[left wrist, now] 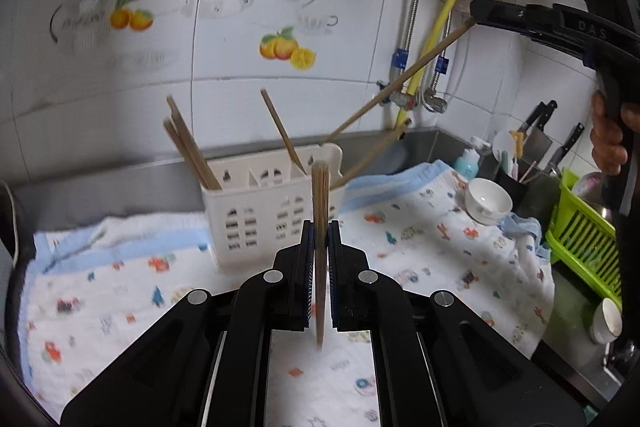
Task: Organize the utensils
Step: 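Lift the chopsticks and carry them over the holder with both tools, then open both tools to drop the chopsticks into the holder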
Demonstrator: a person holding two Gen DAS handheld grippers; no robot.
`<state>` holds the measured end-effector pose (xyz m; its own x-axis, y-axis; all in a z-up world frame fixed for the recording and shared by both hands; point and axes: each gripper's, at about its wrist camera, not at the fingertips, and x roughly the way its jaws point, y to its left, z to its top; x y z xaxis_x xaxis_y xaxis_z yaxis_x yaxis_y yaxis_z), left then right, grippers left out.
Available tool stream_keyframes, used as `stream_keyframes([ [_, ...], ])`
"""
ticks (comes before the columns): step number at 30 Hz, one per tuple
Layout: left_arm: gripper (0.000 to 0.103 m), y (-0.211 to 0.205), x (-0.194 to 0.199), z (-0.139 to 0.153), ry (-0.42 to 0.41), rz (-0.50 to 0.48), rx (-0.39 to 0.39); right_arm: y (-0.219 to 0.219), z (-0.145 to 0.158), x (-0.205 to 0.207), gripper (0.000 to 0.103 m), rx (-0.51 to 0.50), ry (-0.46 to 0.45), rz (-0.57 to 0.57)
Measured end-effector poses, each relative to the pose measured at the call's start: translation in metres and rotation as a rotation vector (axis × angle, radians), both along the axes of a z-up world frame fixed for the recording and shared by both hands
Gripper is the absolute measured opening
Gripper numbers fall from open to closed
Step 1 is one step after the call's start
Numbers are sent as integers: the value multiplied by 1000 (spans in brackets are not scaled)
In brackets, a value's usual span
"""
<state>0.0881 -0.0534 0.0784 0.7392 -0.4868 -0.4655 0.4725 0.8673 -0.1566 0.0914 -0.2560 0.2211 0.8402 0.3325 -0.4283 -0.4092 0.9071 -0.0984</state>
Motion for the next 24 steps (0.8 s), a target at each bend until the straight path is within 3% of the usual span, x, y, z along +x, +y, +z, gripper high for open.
stream_keyframes([
  [6, 5, 4, 12, 26, -45, 2, -8, 2, -12, 44, 7, -47, 123, -25],
  [13, 5, 6, 28, 81, -167, 36, -9, 7, -47, 76, 7, -58, 205, -33],
  [19, 5, 6, 51, 116, -247, 88, -18, 9, -73, 93, 7, -70, 242, -39],
  [24, 5, 2, 72, 128, -301, 148, -6, 6, -81, 98, 7, -69, 237, -44],
])
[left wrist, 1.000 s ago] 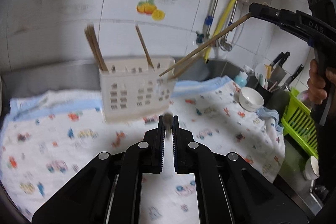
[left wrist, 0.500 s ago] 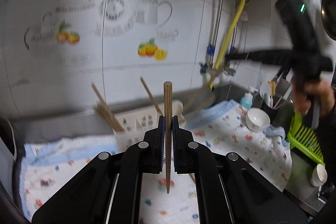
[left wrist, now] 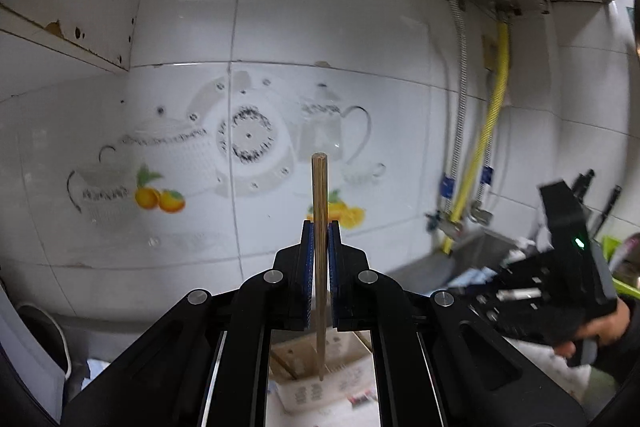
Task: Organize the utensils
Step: 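Open both tools to drop the chopsticks into the holder, then close the right tool on a chopstick while the left tool grasps another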
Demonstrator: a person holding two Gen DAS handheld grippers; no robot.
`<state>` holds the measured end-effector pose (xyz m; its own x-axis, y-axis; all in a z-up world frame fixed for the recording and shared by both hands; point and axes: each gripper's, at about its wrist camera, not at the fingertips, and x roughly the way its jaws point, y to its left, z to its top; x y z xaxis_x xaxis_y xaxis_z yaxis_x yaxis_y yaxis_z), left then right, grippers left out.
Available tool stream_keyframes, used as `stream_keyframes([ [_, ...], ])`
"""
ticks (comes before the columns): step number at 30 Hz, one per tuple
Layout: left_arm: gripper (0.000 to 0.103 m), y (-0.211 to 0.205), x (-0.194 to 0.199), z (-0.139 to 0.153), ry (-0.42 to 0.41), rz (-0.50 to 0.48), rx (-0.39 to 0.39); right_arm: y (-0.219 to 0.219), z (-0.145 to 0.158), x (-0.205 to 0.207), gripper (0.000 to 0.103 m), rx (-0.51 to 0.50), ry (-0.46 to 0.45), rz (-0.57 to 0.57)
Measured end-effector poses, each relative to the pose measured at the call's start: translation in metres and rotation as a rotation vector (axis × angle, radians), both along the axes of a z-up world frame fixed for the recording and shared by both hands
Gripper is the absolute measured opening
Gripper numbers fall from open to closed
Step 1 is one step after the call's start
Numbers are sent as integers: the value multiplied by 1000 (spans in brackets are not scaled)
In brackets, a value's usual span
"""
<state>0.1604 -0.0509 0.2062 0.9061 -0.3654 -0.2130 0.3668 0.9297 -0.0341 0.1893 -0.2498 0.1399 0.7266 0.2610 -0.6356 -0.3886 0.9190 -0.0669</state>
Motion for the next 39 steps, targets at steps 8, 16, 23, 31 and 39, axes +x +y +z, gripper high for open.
stream_keyframes([
  [8, 5, -1, 38, -25, 30, 62, -15, -5, 4, -15, 11, -6, -74, -2],
  [16, 5, 2, 54, -59, 119, 68, -8, -11, -1, -53, 17, 32, -115, 22],
  [23, 5, -2, 38, -66, 140, 45, 22, -13, -43, -94, 18, 74, -57, 25],
  [31, 10, -7, -7, -74, 150, 1, 48, -21, -127, -132, 17, 88, 109, -19],
  [39, 26, -10, -49, -107, 216, -43, 48, -36, -192, -159, 17, 97, 235, -75],
])
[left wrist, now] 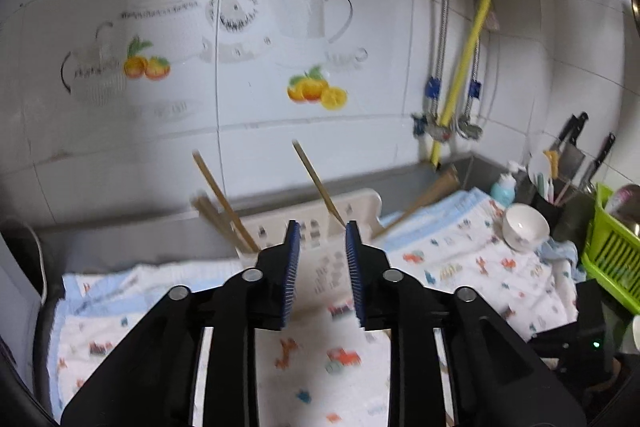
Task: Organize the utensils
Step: 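Close the right tool on a chopstick while the left tool grasps another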
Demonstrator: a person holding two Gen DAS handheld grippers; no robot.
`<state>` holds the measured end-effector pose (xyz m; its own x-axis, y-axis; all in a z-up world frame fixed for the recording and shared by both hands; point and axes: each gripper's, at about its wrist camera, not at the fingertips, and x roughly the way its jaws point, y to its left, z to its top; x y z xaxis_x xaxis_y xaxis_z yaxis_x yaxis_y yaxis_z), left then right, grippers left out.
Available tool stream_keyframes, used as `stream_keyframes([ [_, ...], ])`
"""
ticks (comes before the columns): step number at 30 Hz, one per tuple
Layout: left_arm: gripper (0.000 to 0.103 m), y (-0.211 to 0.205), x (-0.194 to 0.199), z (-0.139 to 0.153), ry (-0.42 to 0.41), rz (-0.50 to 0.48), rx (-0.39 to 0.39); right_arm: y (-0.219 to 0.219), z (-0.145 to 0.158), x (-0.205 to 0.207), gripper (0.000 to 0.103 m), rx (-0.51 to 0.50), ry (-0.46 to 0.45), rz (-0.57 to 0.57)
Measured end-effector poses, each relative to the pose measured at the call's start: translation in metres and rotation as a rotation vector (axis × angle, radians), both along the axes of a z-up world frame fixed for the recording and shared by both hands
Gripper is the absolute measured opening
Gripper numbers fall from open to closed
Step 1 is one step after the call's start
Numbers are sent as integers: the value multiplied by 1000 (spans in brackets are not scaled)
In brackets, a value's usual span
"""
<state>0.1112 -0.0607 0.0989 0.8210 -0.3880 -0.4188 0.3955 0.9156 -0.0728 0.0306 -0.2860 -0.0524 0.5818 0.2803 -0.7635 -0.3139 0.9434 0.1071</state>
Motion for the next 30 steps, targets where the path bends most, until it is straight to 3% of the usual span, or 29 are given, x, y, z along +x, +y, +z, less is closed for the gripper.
stream_keyframes([
  [6, 27, -8, -21, -33, 89, -20, 28, 4, -20, -6, 17, -7, 20, -4],
  [10, 33, -16, -40, -53, 77, -35, 77, 9, -27, -4, 17, -21, 21, 3],
  [18, 32, -30, -66, -91, 217, -80, 53, 12, -34, -7, 7, -56, -5, -5],
  [25, 32, -64, -92, -137, 350, -156, 63, 0, -10, -18, 7, -22, -64, -20],
  [30, 31, -80, -99, -161, 435, -150, 39, -7, 17, -30, 7, -4, -133, -24],
])
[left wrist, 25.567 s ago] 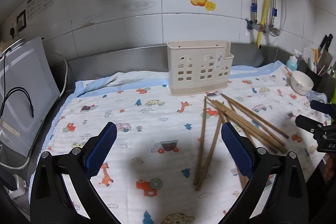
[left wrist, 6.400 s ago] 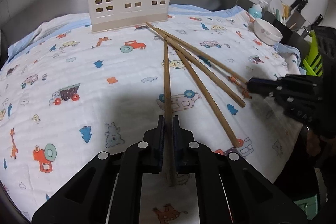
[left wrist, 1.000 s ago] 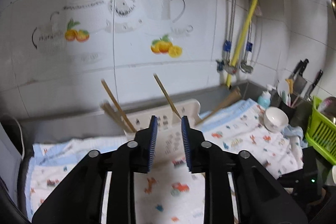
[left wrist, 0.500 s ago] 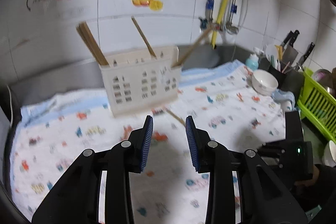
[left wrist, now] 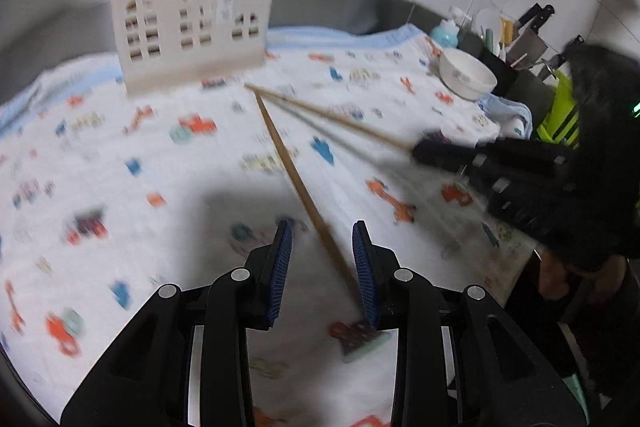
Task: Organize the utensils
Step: 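Close the right tool on a chopstick while the left tool grasps another, then lift the chopsticks and carry them over the holder with both tools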
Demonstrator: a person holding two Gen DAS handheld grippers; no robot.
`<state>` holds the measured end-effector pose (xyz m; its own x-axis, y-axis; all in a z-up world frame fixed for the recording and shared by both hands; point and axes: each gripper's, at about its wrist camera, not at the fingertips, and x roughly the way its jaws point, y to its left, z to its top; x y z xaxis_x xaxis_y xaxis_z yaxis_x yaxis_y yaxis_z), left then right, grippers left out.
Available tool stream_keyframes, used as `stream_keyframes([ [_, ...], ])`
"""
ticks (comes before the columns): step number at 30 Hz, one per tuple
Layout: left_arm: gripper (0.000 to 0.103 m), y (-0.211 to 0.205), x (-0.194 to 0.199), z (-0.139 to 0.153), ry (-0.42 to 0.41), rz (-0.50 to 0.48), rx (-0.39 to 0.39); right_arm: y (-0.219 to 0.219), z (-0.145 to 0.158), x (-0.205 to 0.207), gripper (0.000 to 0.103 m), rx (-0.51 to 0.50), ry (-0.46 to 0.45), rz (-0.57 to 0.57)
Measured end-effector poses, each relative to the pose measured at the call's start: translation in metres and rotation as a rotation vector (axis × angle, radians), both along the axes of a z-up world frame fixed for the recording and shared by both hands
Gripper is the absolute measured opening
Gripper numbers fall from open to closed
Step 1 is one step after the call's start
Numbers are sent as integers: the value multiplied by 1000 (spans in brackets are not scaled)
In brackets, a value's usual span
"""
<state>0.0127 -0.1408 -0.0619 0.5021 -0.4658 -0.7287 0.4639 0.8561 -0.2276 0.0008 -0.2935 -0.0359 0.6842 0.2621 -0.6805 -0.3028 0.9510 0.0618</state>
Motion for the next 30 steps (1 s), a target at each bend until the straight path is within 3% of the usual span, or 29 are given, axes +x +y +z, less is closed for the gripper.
stream_keyframes([
  [7, 27, -19, 0, -24, 62, 21, 59, -2, 13, -6, 7, 24, -34, 14],
  [14, 24, -33, -1, -28, 7, 38, 190, -4, 12, -8, 7, 42, -34, 14],
  [26, 17, -31, 3, -30, -14, 86, 190, -14, 29, -16, 7, 74, -88, 1],
  [30, 9, -26, 10, -28, 6, 90, 160, -14, 41, -17, 7, 75, -117, 1],
])
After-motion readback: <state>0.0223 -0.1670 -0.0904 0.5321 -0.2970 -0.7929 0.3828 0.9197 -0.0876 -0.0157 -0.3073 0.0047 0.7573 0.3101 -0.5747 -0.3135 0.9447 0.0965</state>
